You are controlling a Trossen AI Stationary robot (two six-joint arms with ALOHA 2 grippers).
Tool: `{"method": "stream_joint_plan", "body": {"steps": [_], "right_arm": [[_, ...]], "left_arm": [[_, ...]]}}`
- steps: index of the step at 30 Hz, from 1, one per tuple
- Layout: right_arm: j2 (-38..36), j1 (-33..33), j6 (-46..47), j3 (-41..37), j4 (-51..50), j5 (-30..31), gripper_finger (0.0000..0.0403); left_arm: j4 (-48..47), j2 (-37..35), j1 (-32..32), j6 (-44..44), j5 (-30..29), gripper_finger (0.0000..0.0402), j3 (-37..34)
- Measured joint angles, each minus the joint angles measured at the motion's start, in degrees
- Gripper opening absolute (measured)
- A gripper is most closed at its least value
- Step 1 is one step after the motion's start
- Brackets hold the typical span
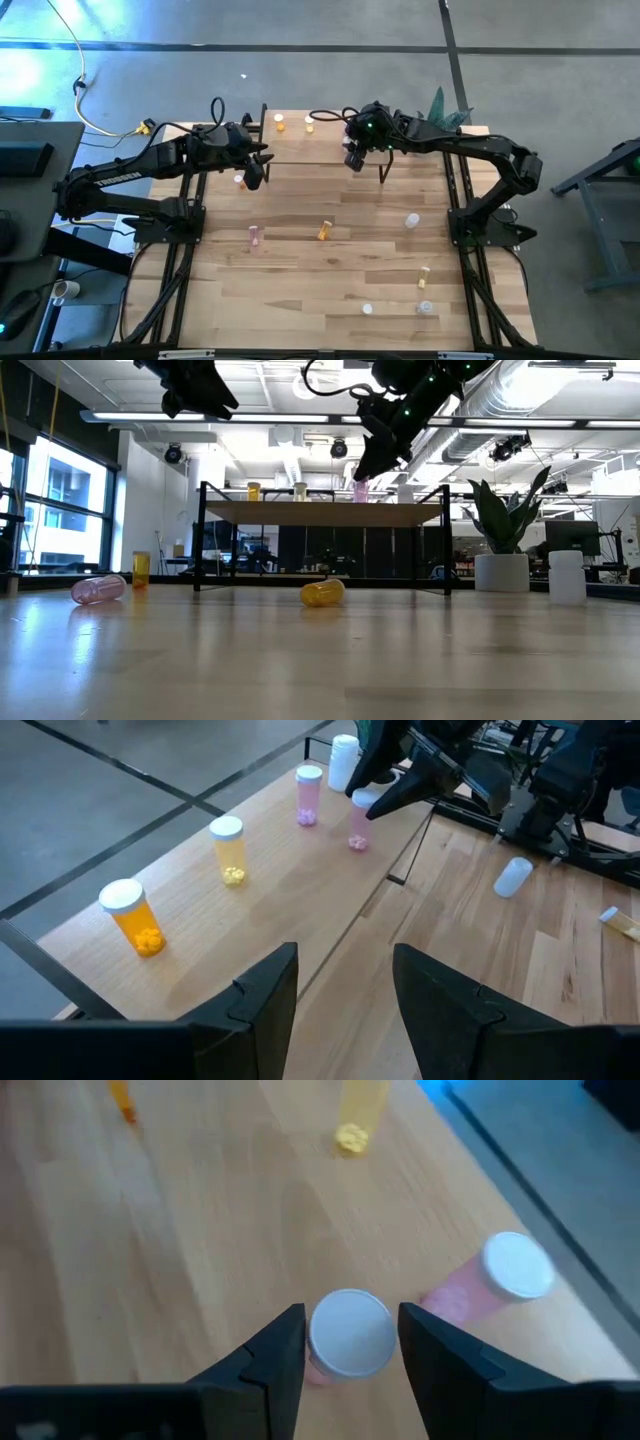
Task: Pick and place medicine bottles onto shelf by color
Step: Put the right pink pill bottle on the shelf aligned with other pink pill bottle
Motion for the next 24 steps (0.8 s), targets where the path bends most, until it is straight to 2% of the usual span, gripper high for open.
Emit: {"method": "stream_joint_plan", "body": {"steps": [24], "right_arm": [[0.0, -0.02, -2.55, 0.0, 2.1, 2.45, 0.0158]], "left_arm": [[0.0, 0.0, 0.0, 0.92, -0.07, 0.0157, 0.0]]}}
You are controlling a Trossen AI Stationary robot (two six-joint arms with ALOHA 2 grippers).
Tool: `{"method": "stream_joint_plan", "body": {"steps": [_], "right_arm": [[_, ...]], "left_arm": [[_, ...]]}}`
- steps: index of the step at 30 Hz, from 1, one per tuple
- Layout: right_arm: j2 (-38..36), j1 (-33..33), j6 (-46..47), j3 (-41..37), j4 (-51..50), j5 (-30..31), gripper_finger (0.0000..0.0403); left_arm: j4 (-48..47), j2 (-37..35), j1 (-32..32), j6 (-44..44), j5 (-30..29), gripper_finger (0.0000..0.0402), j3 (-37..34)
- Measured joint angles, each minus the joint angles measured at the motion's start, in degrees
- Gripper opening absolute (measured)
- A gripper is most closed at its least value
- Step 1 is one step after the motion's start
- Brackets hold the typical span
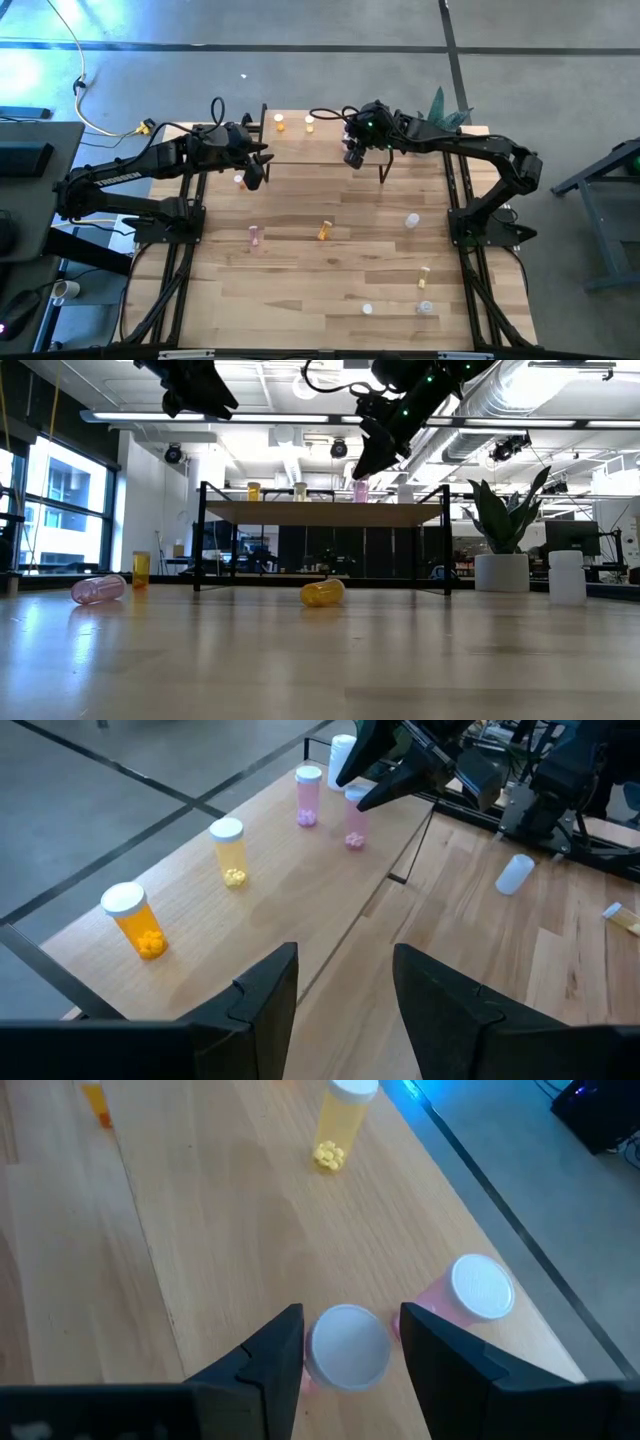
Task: Pick and place medicine bottles onto shelf by color
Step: Put the right pink pill bottle on the shelf aligned with other pink pill bottle, then put the top orange pill bottle on the shelf aligned with other orange pill bottle
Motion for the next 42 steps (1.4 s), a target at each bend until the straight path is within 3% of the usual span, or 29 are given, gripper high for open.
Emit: {"method": "stream_joint_plan", "body": {"steps": [34, 42], "right_arm": [[0.0, 0.46, 4.05, 2.27, 2.19, -0.17, 0.0158], [0.0, 1.41, 5.51, 2.34, 2.19, -0.2, 0.0158]], "left_arm": [[-3.34, 0.0, 0.02, 2.55, 0.63, 0.0157, 0.0], [-9.58, 0.0, 0.0, 2.55, 0.63, 0.0157, 0.0]]}}
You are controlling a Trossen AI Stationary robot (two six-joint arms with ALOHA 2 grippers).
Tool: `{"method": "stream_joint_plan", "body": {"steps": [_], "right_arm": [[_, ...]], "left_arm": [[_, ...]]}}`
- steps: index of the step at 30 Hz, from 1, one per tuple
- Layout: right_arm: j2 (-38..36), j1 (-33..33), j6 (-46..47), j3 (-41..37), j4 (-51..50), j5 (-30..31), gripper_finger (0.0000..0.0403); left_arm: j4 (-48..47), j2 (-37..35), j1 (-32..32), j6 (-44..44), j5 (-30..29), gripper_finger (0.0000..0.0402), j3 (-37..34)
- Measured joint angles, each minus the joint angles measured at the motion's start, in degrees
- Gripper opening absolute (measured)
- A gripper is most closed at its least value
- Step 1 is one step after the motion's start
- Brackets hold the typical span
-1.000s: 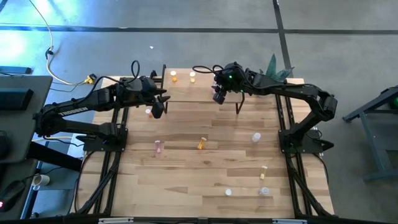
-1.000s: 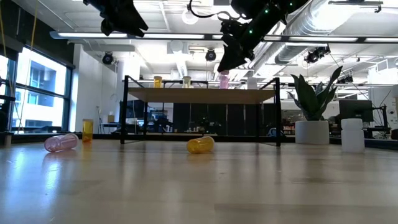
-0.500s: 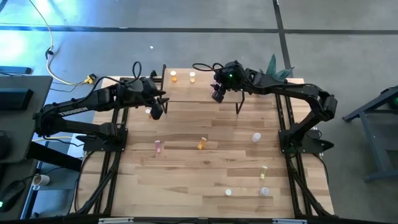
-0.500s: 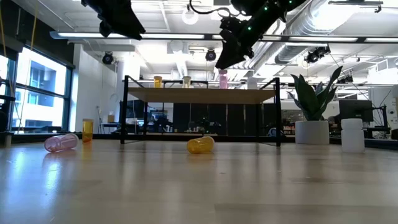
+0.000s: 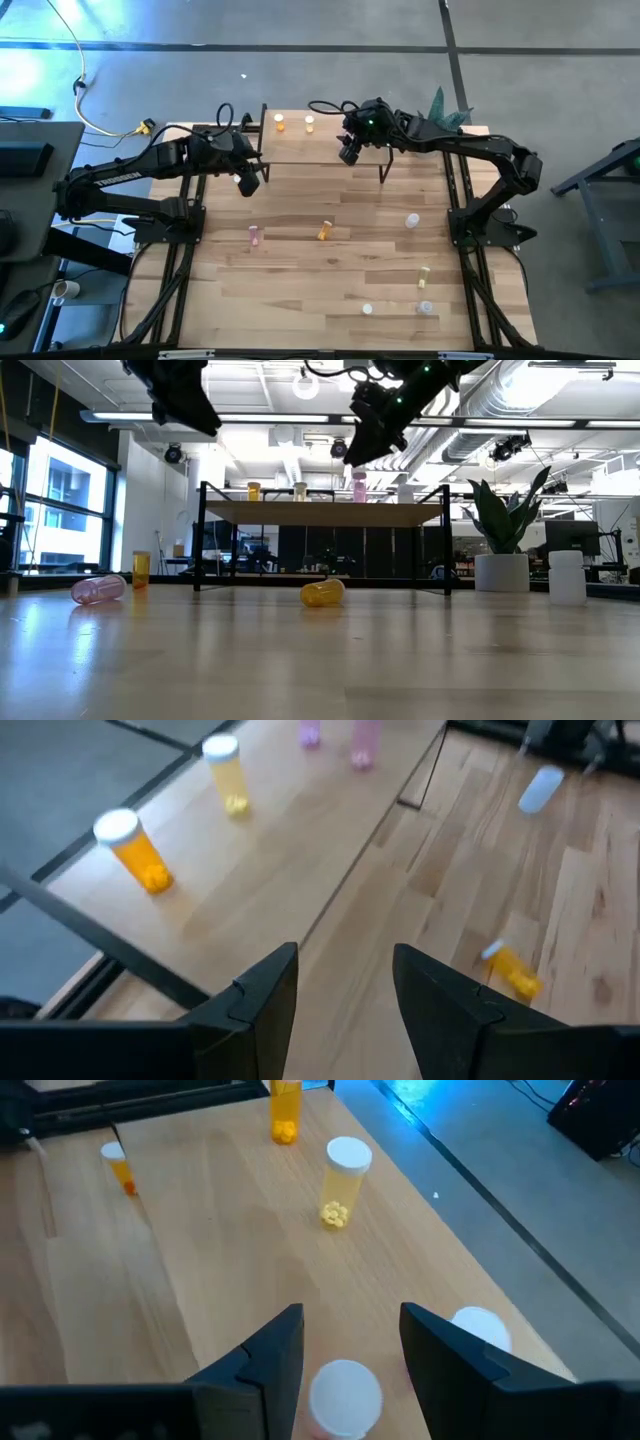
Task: Pick and place medicine bottles onto shelf by color
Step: Put the top orange pill bottle on the shelf aligned with other orange pill bottle
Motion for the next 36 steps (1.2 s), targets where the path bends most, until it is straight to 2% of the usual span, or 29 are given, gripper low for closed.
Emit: {"method": "stream_joint_plan", "body": {"steps": [7, 13, 18, 25, 36], "right_arm": [[-0.06, 2.98, 2.06, 0.04, 0.78, 1.35, 0.0158], [-0.2, 6.08, 2.02, 4.04, 0.85, 3.78, 0.0158], [-0.24, 8.26, -1.55, 8.62, -0.05, 9.39, 0.0158], [-0.26, 8.01, -3.41, 13.3, -5.88, 9.98, 0.0158], [-0.26, 5.99, -8.6, 14.34, -11.69, 9.99, 0.0158]], "left_arm": [[-2.57, 0.0, 0.0, 0.0, 0.0, 0.0157, 0.0], [-6.18, 0.0, 0.02, -0.98, -0.53, 0.0157, 0.0], [-13.87, 0.0, 0.0, -7.44, -0.55, 0.0157, 0.0], [-22.15, 0.0, 0.0, -18.39, -3.03, 0.0157, -0.06], [-20.83, -1.28, 2.25, -37.33, -6.07, 0.0157, -11.03]]}}
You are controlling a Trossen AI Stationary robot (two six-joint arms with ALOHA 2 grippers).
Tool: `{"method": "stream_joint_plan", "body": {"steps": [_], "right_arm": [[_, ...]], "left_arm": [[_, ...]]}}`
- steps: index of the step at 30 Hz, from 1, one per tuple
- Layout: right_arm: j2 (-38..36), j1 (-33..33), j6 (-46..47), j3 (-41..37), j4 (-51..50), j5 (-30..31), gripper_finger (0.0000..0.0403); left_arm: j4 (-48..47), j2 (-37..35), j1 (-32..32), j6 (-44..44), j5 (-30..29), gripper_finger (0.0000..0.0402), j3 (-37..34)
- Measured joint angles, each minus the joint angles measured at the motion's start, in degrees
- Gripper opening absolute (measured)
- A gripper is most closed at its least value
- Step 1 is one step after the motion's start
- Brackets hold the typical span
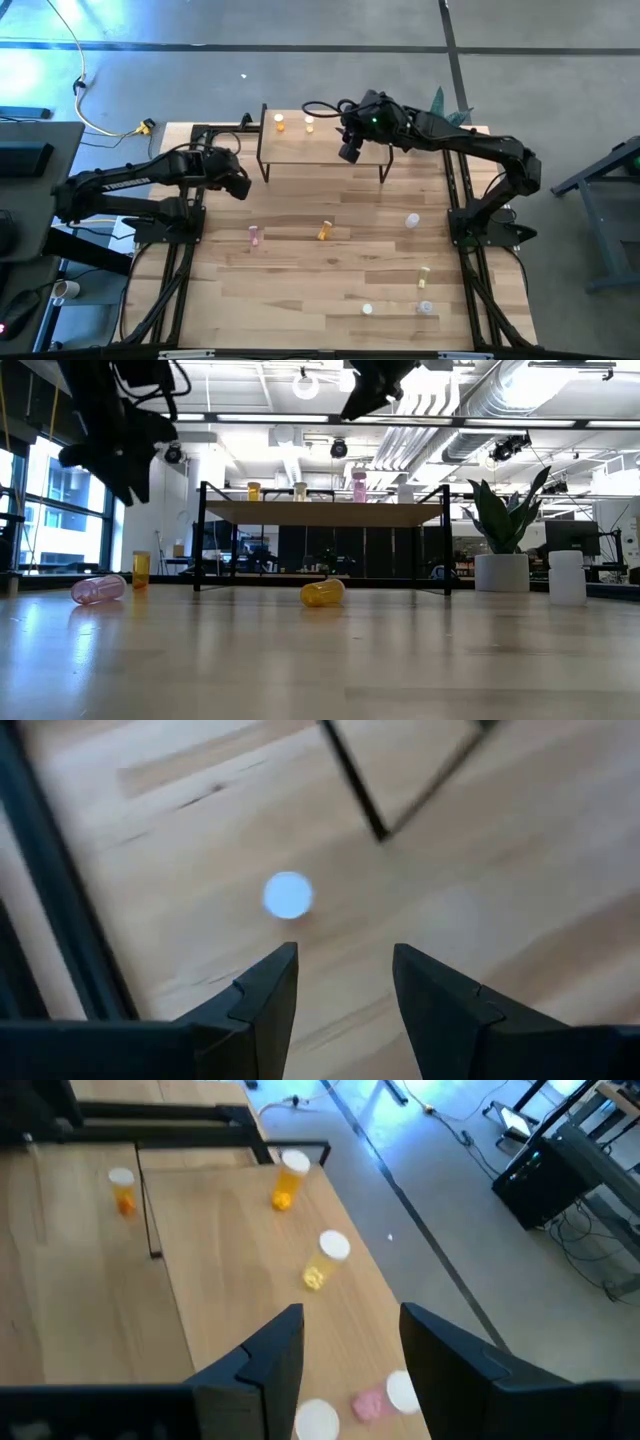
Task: Pick and place medicine bottles onto shelf by color
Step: Put the top orange pill bottle on the shelf aligned with other orange pill bottle
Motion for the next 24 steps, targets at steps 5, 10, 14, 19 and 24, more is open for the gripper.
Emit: {"method": "stream_joint_plan", "body": {"steps": [5, 10, 14, 19, 24], "right_arm": [[0.0, -0.81, -1.36, 0.0, -1.68, -0.75, 0.0158], [0.0, -1.32, -3.28, 0.0, -1.75, -1.83, 0.0158], [0.0, -1.71, -3.51, 0.0, -1.79, -2.03, 0.0158], [0.0, -2.34, -3.98, 0.0, -2.66, -2.03, 0.0158], [0.0, -2.86, -4.49, 0.0, -3.59, -2.03, 0.0158]], "left_arm": [[1.64, 0.07, 3.42, -4.72, -0.81, 0.0157, -2.94], [6.42, 0.09, 7.15, -7.8, 0.43, 0.0157, -5.44], [9.89, 0.78, 9.27, -8.19, 1.35, 0.0157, -6.97], [10.59, 0.9, 10.95, -8.22, 3.3, 0.0176, -8.54], [10.8, 0.9, 11.45, -8.16, 3.5, 0.0211, -8.79]]}}
